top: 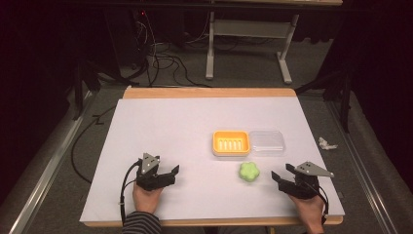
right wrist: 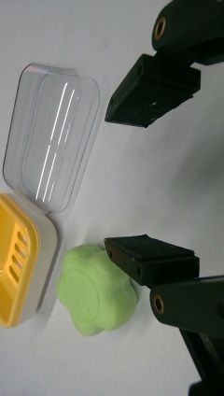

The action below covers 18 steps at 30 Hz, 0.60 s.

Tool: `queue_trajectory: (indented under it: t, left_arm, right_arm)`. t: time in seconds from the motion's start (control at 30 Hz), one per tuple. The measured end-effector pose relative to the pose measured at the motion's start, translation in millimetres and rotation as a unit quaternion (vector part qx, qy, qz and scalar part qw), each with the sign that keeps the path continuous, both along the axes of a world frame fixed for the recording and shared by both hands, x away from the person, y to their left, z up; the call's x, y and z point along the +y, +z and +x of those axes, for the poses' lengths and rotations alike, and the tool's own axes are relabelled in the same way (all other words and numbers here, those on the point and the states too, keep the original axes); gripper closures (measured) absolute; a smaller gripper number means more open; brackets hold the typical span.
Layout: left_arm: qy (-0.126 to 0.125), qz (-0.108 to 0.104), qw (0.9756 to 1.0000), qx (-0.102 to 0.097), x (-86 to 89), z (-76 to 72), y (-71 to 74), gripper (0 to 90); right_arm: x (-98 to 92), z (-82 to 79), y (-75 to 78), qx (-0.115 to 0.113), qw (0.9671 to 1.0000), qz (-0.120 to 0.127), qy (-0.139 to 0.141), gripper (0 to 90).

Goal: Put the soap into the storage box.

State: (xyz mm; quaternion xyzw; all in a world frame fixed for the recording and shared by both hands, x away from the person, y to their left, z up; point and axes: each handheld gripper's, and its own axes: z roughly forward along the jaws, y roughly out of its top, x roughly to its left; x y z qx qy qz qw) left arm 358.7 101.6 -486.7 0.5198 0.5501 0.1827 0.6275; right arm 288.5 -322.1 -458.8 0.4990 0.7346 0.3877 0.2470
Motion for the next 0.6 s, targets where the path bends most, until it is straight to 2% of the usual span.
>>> queue_trajectory:
  t: [0.23, 0.6]
  left_arm:
    - [0.001, -0.003, 1.0000, -0.002, -0.6, -0.1, 0.1, 16.5]
    - [0.001, 0.000, 1.0000, 0.001, 0.1, 0.1, -0.1, 16.5]
  right_arm:
    - [6.8, -5.1, 2.7, 0.005, 0.9999, 0.005, 0.009, 34.5]
    - [20.9, -7.1, 7.3, 0.007, 0.9994, -0.006, 0.033, 33.7]
